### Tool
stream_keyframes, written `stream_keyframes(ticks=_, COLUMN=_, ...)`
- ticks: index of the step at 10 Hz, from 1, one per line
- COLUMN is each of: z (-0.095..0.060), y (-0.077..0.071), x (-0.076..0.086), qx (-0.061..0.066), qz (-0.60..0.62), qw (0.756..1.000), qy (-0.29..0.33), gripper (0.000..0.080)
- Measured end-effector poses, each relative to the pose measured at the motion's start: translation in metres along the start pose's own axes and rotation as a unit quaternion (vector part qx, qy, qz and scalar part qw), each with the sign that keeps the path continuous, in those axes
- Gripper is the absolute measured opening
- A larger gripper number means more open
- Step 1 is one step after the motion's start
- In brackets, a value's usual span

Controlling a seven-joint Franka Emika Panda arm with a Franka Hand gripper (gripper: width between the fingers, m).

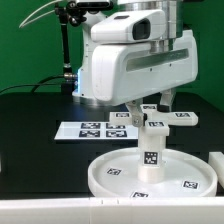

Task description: Assemble round table

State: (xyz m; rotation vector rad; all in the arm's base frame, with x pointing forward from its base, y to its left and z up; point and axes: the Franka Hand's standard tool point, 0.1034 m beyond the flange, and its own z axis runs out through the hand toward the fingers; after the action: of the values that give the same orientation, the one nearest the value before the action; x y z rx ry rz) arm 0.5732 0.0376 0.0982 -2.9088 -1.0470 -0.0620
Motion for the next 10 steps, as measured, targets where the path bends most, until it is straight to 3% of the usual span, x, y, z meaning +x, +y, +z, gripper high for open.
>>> stream_keyframes(ticks=5, z=-0.0005, y=0.0030, x=-0.0001, qx=0.004, qz=0.175, qw=0.985, qy=0.005, gripper=0.0445)
stream_keyframes(ticks=7, z=-0.0025, y=0.0061, x=-0.0016, qx=0.016, qz=0.261, qw=0.965, qy=0.013, gripper=0.0445)
stream_keyframes(ticks=10, z=-0.0039, y=0.0025, x=0.0007, qx=0.019, qz=0.369, qw=0.929, qy=0.019, gripper=0.0445)
